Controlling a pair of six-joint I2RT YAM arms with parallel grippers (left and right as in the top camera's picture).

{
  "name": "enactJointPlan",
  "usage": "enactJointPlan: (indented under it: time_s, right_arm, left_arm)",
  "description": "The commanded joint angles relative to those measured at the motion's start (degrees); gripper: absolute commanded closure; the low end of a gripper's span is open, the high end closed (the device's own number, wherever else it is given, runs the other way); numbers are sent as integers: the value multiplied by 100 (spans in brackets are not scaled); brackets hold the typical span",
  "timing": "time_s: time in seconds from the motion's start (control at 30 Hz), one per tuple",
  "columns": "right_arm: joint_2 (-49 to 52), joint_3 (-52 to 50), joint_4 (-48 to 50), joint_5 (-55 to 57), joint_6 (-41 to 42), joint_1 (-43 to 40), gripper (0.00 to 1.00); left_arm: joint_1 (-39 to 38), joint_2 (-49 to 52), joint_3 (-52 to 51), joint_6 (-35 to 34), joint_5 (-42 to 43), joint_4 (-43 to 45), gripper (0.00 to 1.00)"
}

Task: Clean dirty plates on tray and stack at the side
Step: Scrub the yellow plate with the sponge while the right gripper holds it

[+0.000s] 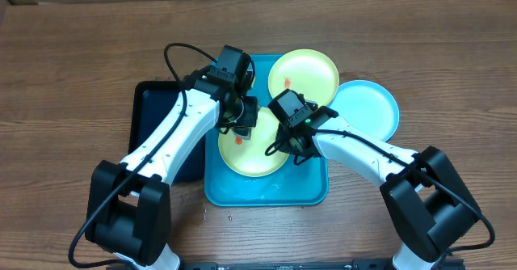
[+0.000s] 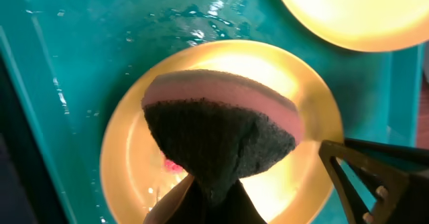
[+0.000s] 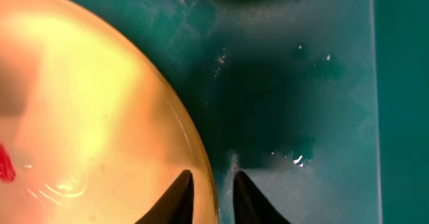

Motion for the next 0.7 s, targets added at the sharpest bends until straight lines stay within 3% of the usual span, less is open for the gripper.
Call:
enactJointPlan:
  time_s: [0.0,0.23,0.67]
  right_arm:
    - [-52,-46,24,76,20,28,76]
    - [-52,-46,42,76,20,28,95]
    - [-52,-46,42,76,17,28,96]
  left_arm:
    - [-7,55,-118,-83,-240,7,96]
    - [-7,57,-682,-168,-260,481,96]
    - [-7,57,-883,-188,-391,837,96]
